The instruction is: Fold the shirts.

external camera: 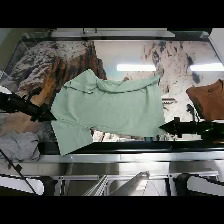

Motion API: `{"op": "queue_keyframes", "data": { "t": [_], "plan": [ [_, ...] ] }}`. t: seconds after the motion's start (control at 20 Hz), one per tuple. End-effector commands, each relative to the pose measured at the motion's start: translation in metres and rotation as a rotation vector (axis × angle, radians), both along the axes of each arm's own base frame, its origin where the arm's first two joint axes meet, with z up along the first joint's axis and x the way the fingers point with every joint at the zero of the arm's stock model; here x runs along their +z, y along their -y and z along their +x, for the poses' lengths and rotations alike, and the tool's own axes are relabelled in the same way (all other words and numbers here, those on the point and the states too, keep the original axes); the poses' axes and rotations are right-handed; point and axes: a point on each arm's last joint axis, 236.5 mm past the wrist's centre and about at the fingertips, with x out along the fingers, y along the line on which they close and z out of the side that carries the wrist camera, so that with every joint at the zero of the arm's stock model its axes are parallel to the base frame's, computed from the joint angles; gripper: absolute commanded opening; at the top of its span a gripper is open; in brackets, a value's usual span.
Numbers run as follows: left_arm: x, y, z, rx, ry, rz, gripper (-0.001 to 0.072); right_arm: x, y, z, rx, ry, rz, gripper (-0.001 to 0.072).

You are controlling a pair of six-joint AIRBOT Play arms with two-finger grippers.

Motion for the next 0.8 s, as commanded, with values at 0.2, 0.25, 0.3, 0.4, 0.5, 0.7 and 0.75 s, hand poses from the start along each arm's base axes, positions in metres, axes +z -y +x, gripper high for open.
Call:
{"op": "queue_keyframes", "data": {
  "t": [0.2,0.25,0.3,0.4,0.5,0.7,0.75],
  "plan": [
    [0.206,0.060,0.048,0.002,0.518,-0.354,0.0021,0.185,-0.004,0.051,0.018,0.504,0.109,0.0011],
    [0.259,0.069,0.043,-0.011,0.655,-0.392,0.0021,0.229,-0.004,0.054,0.013,0.635,0.075,0.0011],
    [0.314,0.075,0.034,-0.019,0.807,-0.421,0.0022,0.283,-0.005,0.051,0.001,0.795,0.022,0.0011],
    [0.436,0.087,-0.006,-0.015,1.189,-0.441,0.0022,0.391,-0.004,0.033,-0.073,1.124,-0.145,0.0011],
    [0.530,0.094,-0.061,0.023,1.559,-0.311,0.0023,0.492,-0.003,-0.005,-0.208,1.425,-0.382,0.0011],
    [0.613,0.106,-0.131,0.179,1.966,0.236,0.0024,0.598,-0.017,-0.084,-0.427,1.739,-0.777,0.0011],
    [0.620,0.112,-0.140,0.200,1.993,0.265,0.0024,0.603,-0.021,-0.091,-0.427,1.760,-0.810,0.0011]
  ]
}}
